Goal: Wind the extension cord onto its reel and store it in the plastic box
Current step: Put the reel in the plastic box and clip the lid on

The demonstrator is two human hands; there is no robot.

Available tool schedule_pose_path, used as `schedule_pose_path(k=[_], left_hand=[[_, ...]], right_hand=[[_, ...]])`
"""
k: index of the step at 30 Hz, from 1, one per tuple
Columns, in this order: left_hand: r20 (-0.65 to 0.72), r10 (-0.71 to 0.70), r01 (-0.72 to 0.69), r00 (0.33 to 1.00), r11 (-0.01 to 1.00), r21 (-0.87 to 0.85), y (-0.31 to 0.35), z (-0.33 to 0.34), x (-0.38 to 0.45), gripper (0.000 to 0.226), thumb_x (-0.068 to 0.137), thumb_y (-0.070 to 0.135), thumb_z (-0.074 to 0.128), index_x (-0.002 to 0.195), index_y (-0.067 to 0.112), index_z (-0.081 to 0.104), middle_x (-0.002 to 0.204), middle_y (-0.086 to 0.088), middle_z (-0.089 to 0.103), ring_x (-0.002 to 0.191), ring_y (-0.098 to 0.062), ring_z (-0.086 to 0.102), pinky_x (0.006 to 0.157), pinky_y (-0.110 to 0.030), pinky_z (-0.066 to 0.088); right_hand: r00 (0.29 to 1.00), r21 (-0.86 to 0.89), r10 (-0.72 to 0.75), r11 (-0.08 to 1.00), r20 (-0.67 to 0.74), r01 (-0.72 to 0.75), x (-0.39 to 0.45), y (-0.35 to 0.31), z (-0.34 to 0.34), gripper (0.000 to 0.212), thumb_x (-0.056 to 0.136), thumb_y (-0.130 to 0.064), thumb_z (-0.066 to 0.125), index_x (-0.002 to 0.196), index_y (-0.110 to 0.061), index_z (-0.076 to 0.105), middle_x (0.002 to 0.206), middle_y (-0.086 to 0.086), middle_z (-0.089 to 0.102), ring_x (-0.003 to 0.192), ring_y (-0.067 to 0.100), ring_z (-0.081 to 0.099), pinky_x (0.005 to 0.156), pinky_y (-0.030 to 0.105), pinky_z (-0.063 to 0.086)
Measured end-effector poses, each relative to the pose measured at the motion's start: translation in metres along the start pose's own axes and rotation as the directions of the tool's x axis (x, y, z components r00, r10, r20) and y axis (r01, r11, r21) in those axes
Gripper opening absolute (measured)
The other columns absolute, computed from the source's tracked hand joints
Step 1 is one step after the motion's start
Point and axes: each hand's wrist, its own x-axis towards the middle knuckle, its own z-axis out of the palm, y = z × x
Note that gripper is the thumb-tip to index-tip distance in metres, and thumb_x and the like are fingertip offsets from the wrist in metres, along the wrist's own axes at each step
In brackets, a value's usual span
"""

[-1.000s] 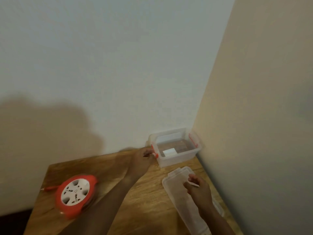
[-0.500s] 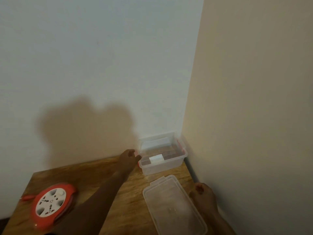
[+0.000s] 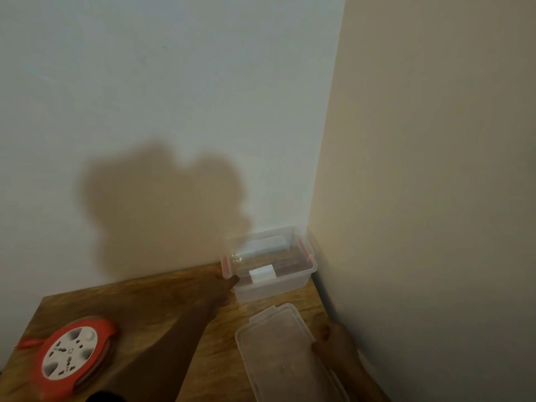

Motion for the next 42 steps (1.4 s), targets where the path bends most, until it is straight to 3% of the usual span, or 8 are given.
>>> schedule_pose_path(k=[3, 10, 17, 24, 27, 31, 38, 42], left_hand=[[0.014, -0.002, 0.003, 1.000, 0.999, -0.048, 0.001, 0.004, 0.002, 0.056, 0.095, 0.019, 0.071, 0.141, -0.002, 0.047, 0.135, -0.024, 0.058, 0.100, -0.033, 0.065, 0.067, -0.035, 0.060], [0.020, 0.009, -0.008, 1.000, 0.998, -0.063, 0.003, 0.000, 0.002, 0.050, 0.092, 0.005, 0.071, 0.137, -0.006, 0.053, 0.134, -0.026, 0.060, 0.101, -0.038, 0.067, 0.078, -0.043, 0.062], [0.014, 0.006, -0.005, 1.000, 0.997, -0.080, -0.005, -0.025, -0.005, 0.053, 0.095, 0.006, 0.068, 0.143, -0.004, 0.048, 0.137, -0.026, 0.057, 0.113, -0.042, 0.064, 0.086, -0.044, 0.061], [-0.062, 0.011, -0.018, 0.998, 0.994, -0.110, -0.015, -0.075, -0.019, 0.053, 0.092, 0.005, 0.070, 0.141, -0.003, 0.052, 0.134, -0.025, 0.061, 0.098, -0.035, 0.067, 0.066, -0.035, 0.062], [-0.091, -0.002, -0.010, 0.996, 0.991, -0.131, -0.021, -0.103, -0.027, 0.052, 0.091, 0.002, 0.071, 0.139, -0.005, 0.054, 0.134, -0.025, 0.061, 0.103, -0.040, 0.067, 0.082, -0.046, 0.062], [-0.121, 0.011, -0.031, 0.993, 0.986, -0.162, -0.037, -0.139, -0.035, 0.047, 0.090, 0.000, 0.071, 0.135, -0.006, 0.057, 0.126, -0.025, 0.064, 0.100, -0.040, 0.068, 0.079, -0.048, 0.063], [-0.180, 0.043, -0.056, 0.983, 0.996, -0.067, -0.062, -0.190, -0.041, 0.044, 0.087, 0.002, 0.076, 0.128, -0.006, 0.063, 0.127, -0.025, 0.067, 0.098, -0.037, 0.070, 0.084, -0.051, 0.062], [-0.180, 0.059, -0.070, 0.982, 0.996, -0.054, -0.075, -0.213, -0.044, 0.045, 0.087, 0.007, 0.077, 0.130, 0.000, 0.063, 0.125, -0.021, 0.069, 0.086, -0.025, 0.071, 0.059, -0.030, 0.063]], right_hand=[[1.000, -0.004, 0.013, 1.000, 0.017, -0.013, 0.000, 0.002, 0.003, 0.017, 0.071, -0.016, 0.061, 0.072, -0.029, 0.050, 0.068, -0.013, 0.054, 0.065, 0.010, 0.055, 0.051, 0.020, 0.038], [0.999, 0.057, -0.033, 0.998, 0.026, 0.032, -0.007, -0.012, 0.003, 0.030, 0.084, -0.002, 0.048, 0.064, -0.023, 0.040, 0.068, -0.005, 0.046, 0.065, 0.016, 0.043, 0.057, 0.028, 0.033], [0.999, 0.098, -0.048, 0.994, -0.010, 0.049, -0.015, -0.021, 0.003, 0.022, 0.094, -0.004, 0.046, 0.081, -0.019, 0.058, 0.080, 0.002, 0.062, 0.075, 0.020, 0.057, 0.068, 0.028, 0.043], [0.969, 0.037, -0.249, 0.968, -0.015, 0.249, -0.021, -0.059, 0.015, 0.021, 0.095, -0.012, 0.052, 0.089, -0.018, 0.072, 0.088, -0.003, 0.071, 0.082, 0.009, 0.064, 0.077, 0.027, 0.053], [0.908, -0.085, -0.419, 0.904, 0.016, 0.419, -0.024, -0.085, 0.023, 0.021, 0.095, -0.014, 0.053, 0.092, -0.020, 0.073, 0.094, -0.007, 0.069, 0.088, 0.008, 0.062, 0.079, 0.026, 0.052], [0.730, -0.141, -0.683, 0.723, 0.000, 0.676, -0.033, -0.125, 0.041, 0.016, 0.092, -0.015, 0.057, 0.092, -0.020, 0.073, 0.100, -0.005, 0.069, 0.091, 0.005, 0.057, 0.083, 0.024, 0.049], [0.568, -0.190, -0.823, 0.557, 0.005, 0.809, -0.055, -0.189, 0.081, 0.020, 0.095, -0.016, 0.056, 0.105, -0.020, 0.073, 0.106, -0.004, 0.068, 0.096, 0.011, 0.058, 0.088, 0.027, 0.048], [0.519, -0.202, -0.854, 0.504, 0.025, 0.840, -0.066, -0.214, 0.099, 0.022, 0.095, -0.014, 0.056, 0.109, -0.018, 0.073, 0.108, -0.001, 0.068, 0.098, 0.014, 0.060, 0.089, 0.028, 0.049]])
